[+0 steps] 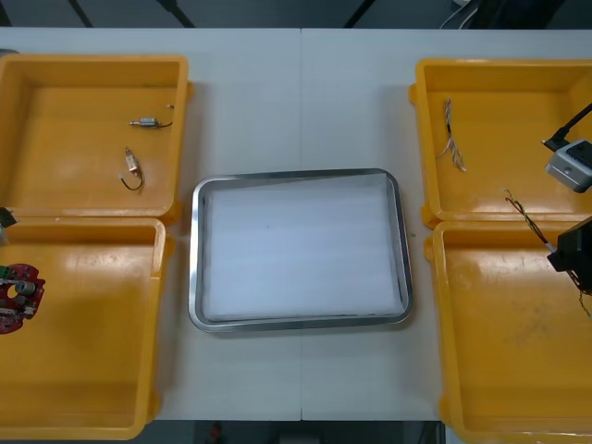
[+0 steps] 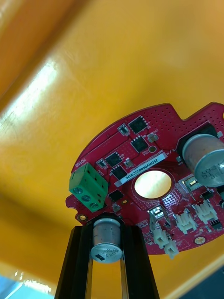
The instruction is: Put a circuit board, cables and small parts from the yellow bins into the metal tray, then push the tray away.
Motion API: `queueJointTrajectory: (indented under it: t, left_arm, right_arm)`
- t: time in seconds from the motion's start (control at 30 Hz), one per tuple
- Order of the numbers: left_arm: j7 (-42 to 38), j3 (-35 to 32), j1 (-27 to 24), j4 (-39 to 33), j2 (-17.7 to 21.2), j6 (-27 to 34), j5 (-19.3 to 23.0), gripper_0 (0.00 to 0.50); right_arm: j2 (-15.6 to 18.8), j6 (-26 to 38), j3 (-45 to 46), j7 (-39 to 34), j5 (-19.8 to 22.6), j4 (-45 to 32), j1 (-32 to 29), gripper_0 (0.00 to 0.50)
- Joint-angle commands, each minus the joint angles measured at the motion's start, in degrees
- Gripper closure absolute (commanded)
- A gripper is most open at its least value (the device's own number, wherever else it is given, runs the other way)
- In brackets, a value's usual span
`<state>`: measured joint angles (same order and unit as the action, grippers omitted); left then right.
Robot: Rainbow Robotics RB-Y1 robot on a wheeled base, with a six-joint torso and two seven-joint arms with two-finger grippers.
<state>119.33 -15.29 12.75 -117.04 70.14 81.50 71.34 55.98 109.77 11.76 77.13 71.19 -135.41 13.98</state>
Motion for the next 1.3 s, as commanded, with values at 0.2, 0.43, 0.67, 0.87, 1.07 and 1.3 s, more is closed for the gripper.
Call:
queueJointTrajectory:
  t: [0.2, 0.43, 0.67, 0.87, 1.07, 1.3]
  left_arm:
    - [-20.98, -2.02, -8.71, -6.27, 2.46, 10.35, 1.96, 0.5]
    - [-36.72, 2.81, -16.7, -9.87, 2.11, 14.04, 3.1, 0.5]
    - [-48.23, 9.76, -26.2, -10.75, 0.97, 16.06, 2.92, 0.5]
    - [-59.57, 17.05, -35.95, -11.72, -3.34, 20.98, 0.99, 0.5]
    - [-71.26, 25.23, -42.37, -13.3, -8.53, 23.18, -5.34, 0.5]
    - [-82.16, 33.31, -45.88, -14.79, -14.68, 23.53, -12.37, 0.5]
  right_arm:
    - [2.2, 0.23, -0.25, 1.53, 0.53, -1.35, 0.52, 0.5]
    - [2.2, 0.23, -0.25, 1.53, 0.53, -1.35, 0.52, 0.5]
    - [2.2, 0.23, -0.25, 1.53, 0.53, -1.35, 0.52, 0.5]
    - [2.2, 0.23, -0.25, 1.53, 0.53, -1.35, 0.52, 0.5]
    - [2.2, 0.23, -0.25, 1.53, 0.53, -1.35, 0.52, 0.5]
    - [2.2, 0.23, -0.25, 1.53, 0.53, -1.35, 0.52, 0.5]
